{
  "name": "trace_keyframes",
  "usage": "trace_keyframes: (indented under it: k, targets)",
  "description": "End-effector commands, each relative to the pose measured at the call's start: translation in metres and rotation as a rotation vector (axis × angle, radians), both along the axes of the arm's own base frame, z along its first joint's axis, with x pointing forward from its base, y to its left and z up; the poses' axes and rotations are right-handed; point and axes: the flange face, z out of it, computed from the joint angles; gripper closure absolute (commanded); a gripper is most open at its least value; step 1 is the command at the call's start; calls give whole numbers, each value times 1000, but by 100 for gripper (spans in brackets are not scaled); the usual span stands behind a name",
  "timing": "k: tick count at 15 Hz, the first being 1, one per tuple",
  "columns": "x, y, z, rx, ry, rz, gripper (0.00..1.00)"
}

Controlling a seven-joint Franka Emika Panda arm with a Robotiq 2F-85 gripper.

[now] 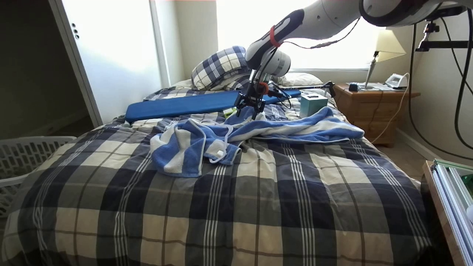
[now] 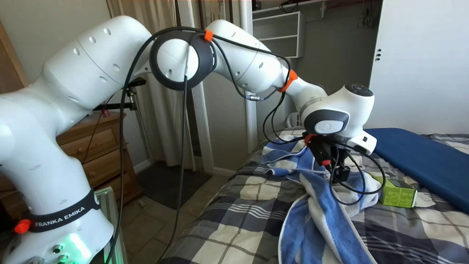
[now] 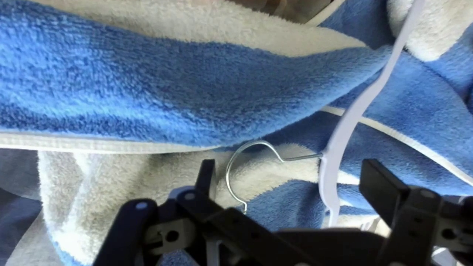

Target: Thread the towel through the hanger

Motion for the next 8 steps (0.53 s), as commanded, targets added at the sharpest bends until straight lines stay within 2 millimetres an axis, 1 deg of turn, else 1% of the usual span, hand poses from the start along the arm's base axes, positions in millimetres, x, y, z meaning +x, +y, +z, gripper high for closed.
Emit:
trace_keyframes:
  k: [1, 4, 5, 6, 8]
  targets:
    - [12, -7, -15, 3, -11, -19, 0]
    - [17, -7, -22, 22, -28, -16, 0]
    - [19, -7, -23, 30, -30, -17, 8]
    - [20, -7, -23, 39, -32, -15, 26]
    - [22, -7, -20, 44, -27, -20, 41]
